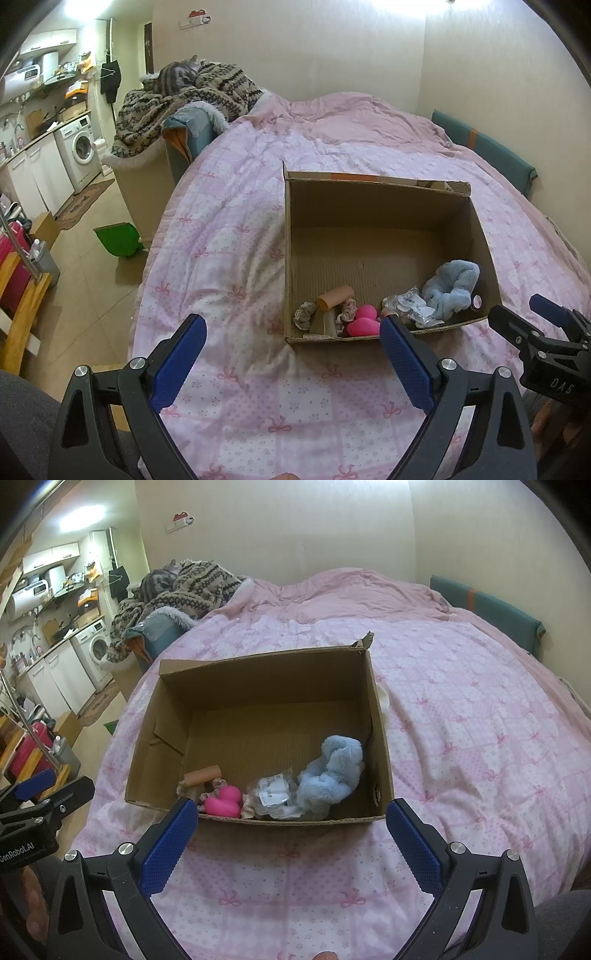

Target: Organize soft objects

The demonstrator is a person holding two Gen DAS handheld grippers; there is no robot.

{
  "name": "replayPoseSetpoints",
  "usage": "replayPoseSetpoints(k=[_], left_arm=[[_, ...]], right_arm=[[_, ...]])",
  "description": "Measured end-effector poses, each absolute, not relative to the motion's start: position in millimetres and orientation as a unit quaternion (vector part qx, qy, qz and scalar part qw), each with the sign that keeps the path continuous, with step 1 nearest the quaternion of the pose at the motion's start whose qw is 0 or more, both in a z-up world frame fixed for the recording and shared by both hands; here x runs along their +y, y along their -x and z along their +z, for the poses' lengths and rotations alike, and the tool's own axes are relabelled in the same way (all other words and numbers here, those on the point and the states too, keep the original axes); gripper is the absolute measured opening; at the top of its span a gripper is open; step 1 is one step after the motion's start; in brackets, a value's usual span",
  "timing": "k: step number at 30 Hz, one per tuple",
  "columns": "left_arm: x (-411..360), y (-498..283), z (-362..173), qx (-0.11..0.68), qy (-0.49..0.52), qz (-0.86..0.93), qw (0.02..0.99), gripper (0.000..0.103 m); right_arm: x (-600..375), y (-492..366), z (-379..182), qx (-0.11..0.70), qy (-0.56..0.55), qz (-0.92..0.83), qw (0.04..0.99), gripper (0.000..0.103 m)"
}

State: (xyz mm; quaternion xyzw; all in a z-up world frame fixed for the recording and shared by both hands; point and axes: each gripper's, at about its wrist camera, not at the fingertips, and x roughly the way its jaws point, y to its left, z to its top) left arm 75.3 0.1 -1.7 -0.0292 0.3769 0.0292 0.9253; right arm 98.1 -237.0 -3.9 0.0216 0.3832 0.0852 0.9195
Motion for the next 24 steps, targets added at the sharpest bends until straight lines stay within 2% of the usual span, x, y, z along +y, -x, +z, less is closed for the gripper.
replayPoseSetpoints(k=[24], left_arm=[[0.0, -75.3, -3.0, 0.377, 0.03, 0.028, 0.925, 0.094]], right_arm=[[-236.4, -99.1, -1.6, 0.384, -0.02, 0.086, 0.919, 0.103]])
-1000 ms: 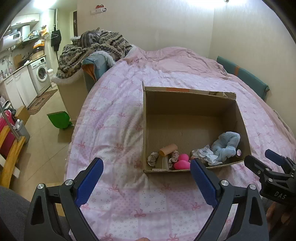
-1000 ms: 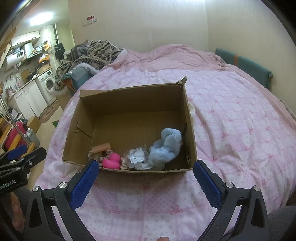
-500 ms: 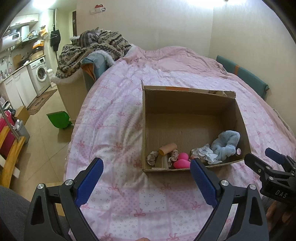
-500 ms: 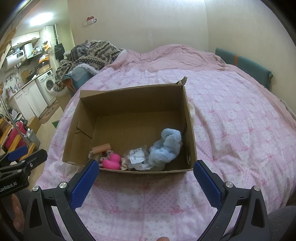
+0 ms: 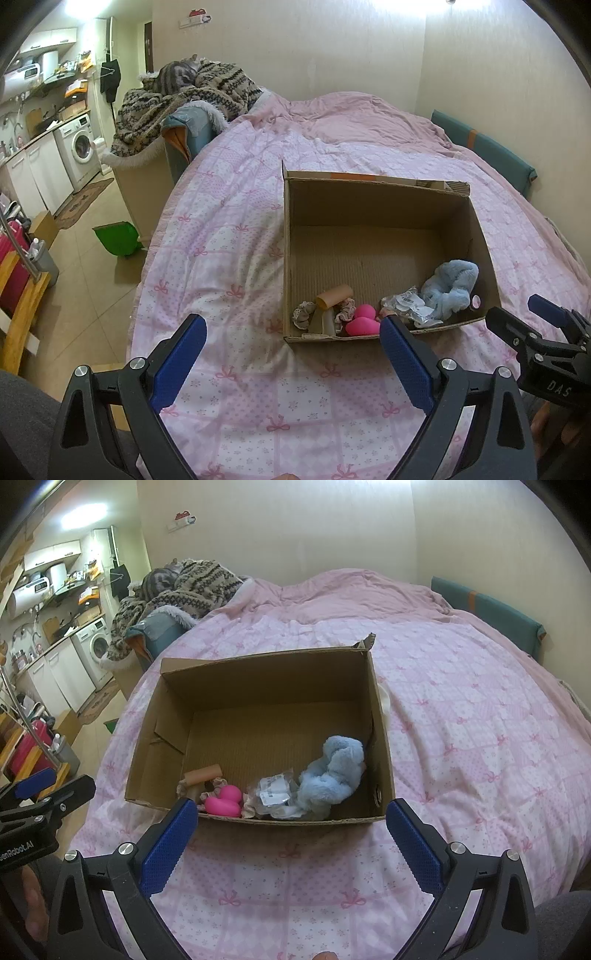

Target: Organize soft objects

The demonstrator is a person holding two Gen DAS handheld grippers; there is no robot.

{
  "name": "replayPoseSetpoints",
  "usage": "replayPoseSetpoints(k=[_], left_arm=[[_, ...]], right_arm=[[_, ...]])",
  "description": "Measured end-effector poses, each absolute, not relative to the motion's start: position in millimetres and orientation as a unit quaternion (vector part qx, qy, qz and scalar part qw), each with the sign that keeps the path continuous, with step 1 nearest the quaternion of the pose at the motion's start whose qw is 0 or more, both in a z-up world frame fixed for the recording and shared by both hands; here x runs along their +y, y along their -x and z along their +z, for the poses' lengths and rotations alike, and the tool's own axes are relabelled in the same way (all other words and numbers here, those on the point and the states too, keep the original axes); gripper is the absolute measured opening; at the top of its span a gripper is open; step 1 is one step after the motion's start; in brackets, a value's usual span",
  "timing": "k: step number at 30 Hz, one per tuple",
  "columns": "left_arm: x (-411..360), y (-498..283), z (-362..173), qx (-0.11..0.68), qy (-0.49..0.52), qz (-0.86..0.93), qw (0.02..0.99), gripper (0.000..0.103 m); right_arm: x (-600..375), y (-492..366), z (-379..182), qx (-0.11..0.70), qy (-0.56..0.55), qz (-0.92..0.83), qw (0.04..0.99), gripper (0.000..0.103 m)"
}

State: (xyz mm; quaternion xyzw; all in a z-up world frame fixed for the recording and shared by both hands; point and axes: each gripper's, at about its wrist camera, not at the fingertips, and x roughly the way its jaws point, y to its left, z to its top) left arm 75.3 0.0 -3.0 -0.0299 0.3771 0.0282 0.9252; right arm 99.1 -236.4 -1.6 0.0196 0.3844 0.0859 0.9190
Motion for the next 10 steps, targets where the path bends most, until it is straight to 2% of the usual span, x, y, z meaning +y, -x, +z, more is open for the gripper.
replayPoseSetpoints(k=[10], left_arm=[[-0.9, -75.7, -3.8, 0.38, 0.03, 0.031, 0.924, 0.094]], right_arm=[[-235.4, -98.7, -1.4, 0.384, -0.017, 0.085, 0.919, 0.103]])
